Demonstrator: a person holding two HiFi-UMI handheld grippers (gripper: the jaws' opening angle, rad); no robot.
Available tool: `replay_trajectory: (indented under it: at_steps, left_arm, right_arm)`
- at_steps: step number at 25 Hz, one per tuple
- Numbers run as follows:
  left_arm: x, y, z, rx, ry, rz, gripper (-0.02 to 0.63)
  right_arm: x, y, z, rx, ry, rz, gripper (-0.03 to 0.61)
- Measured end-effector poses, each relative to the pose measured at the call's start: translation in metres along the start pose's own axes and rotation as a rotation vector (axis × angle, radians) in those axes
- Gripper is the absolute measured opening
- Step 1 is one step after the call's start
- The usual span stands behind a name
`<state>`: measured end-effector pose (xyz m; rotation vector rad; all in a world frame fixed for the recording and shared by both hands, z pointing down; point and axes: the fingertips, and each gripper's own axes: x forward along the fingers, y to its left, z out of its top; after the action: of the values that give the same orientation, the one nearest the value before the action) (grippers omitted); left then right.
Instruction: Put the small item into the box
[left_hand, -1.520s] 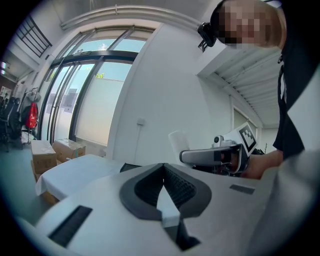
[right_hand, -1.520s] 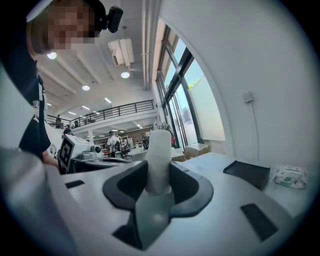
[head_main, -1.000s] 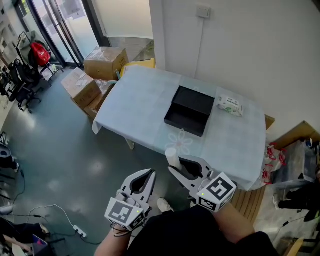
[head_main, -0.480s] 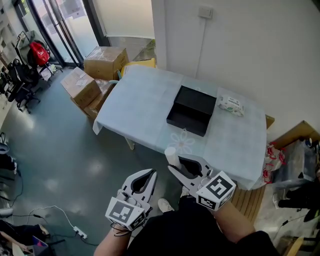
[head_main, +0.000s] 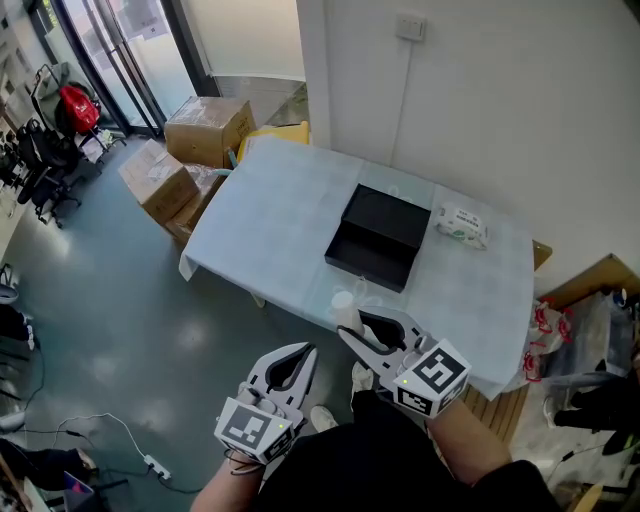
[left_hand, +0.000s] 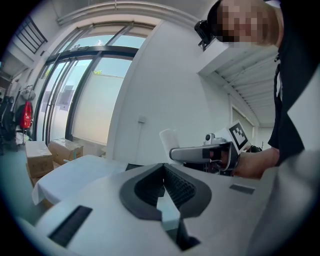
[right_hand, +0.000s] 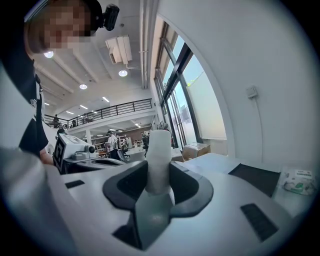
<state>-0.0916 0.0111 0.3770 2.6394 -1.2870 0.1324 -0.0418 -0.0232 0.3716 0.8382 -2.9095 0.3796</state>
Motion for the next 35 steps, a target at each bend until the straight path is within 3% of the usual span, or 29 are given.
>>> replay_trajectory:
  at_steps: [15,20,35]
  left_arm:
    - [0.118,0.012,-0.007,-0.058,0.023,-0.034,0.008]
    - [0.150,0.025,-0.007,-0.032,0.042,-0.003,0.009]
    - [0.190,0.054,-0.034,-0.080,0.118,-0.079,0.009]
  right_arm:
    - [0.013,-0.137,-0.004,0.040,0.055,-0.011,0.138]
    - [0.022,-0.174,-0.012,0.045,0.085,-0.007,0.138]
    - [0.077,-0.248,-0.073,0.070,0.264,-0.054,0.138]
